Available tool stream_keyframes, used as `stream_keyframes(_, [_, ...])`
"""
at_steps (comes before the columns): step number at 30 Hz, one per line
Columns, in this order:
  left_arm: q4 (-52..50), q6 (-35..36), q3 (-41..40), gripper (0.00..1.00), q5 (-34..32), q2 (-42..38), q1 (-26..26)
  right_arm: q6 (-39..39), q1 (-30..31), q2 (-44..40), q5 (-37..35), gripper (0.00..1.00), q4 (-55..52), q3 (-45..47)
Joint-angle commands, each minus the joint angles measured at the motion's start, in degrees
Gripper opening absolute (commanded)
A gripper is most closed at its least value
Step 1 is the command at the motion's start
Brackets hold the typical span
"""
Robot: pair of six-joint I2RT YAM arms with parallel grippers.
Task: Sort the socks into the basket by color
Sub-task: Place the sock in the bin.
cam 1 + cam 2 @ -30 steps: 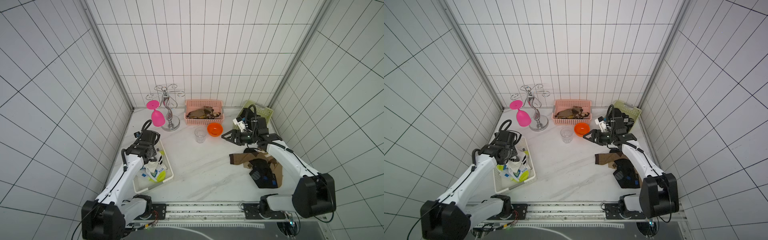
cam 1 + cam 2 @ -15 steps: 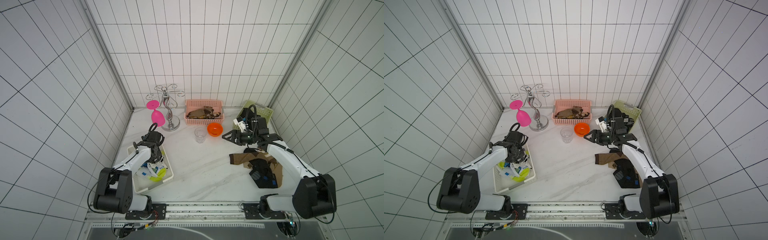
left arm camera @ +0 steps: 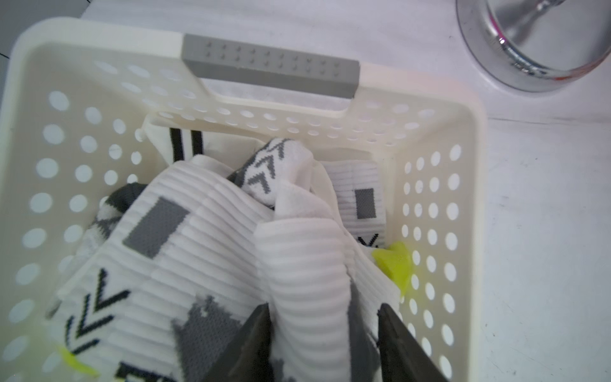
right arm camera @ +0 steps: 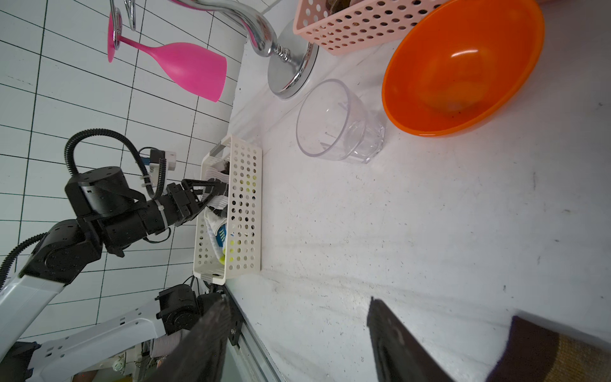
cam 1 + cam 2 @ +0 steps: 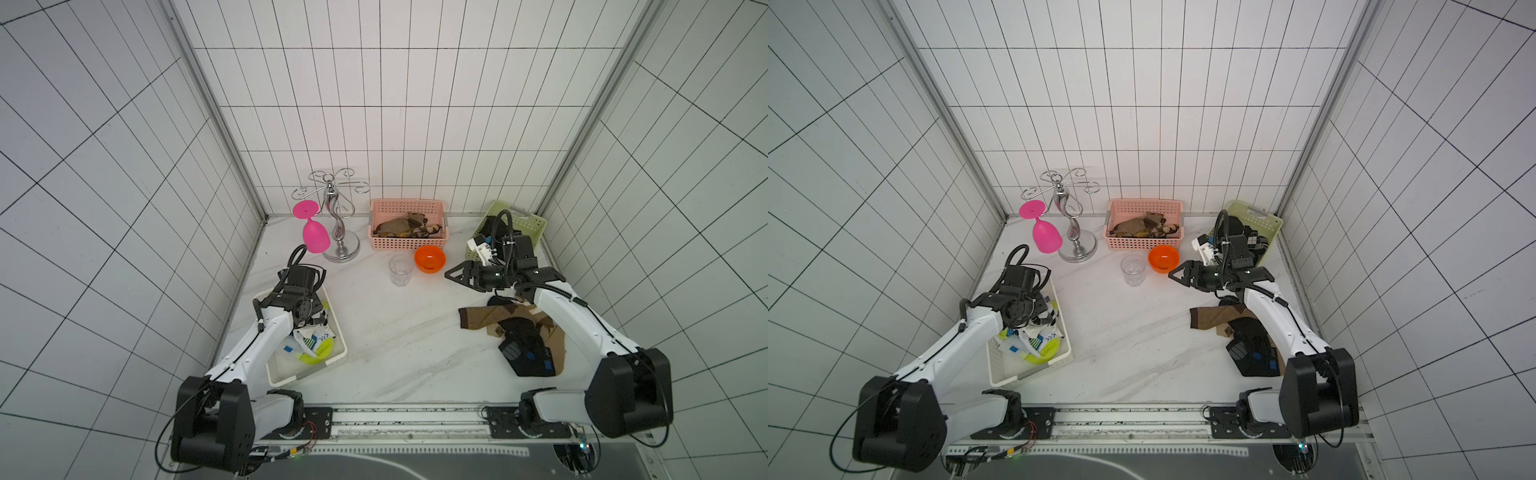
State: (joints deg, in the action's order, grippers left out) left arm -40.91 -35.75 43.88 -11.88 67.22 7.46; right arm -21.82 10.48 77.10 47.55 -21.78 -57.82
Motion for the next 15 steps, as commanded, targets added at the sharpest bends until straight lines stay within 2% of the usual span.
stream_keyframes(1, [-3.6,-0.8,0.8,0.54,1.1,-2.8,0.2,1.5,-0.3,0.7,-1.0,0.69,-1.6,-1.4])
stream_keyframes(8, [-5.5,0.0,2.9,0.57,2.0,-9.7,0.4,2.5,-0.3,1.6,-4.1,0.72,-4.1,-2.6])
stream_keyframes(15, [-6.1,2.1,7.9,0.58,2.1,-14.3,1.6,4.9,-0.4,4.4,-20.2,0.73,-12.2,-4.5])
